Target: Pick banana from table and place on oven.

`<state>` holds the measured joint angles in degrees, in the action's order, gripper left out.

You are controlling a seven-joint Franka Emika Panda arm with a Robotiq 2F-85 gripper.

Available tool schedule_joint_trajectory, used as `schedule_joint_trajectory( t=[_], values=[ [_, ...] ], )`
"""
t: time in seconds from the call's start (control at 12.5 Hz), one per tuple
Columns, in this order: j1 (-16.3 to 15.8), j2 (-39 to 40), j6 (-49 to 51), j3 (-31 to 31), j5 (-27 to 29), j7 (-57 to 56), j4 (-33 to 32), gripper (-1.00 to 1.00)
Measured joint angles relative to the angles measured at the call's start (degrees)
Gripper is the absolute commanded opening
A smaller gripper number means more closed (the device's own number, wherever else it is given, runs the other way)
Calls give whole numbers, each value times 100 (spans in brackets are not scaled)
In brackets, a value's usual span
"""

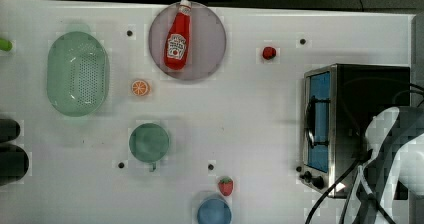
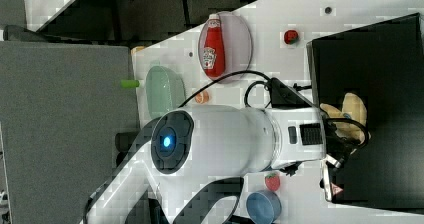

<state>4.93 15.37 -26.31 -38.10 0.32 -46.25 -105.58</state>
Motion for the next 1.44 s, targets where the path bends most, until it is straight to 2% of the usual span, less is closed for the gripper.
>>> schedule_joint_trajectory(
  t=[0.24,0.32,0.64,0.8,0.88,1.12,1.44],
  values=[
    [-2,-94,92,14,41,-126,101,89],
    [-61,-90,122,-53,36,-159,168,100],
    [-130,-253,119,76,126,-193,201,100],
    [-199,-657,485,358,79,-31,207,100],
    [-333,-904,737,462,5,120,201,100],
    [-603,-1564,1477,1221,-92,1071,330,100],
    [-928,-2240,2584,2585,-227,2886,666,100]
  ],
)
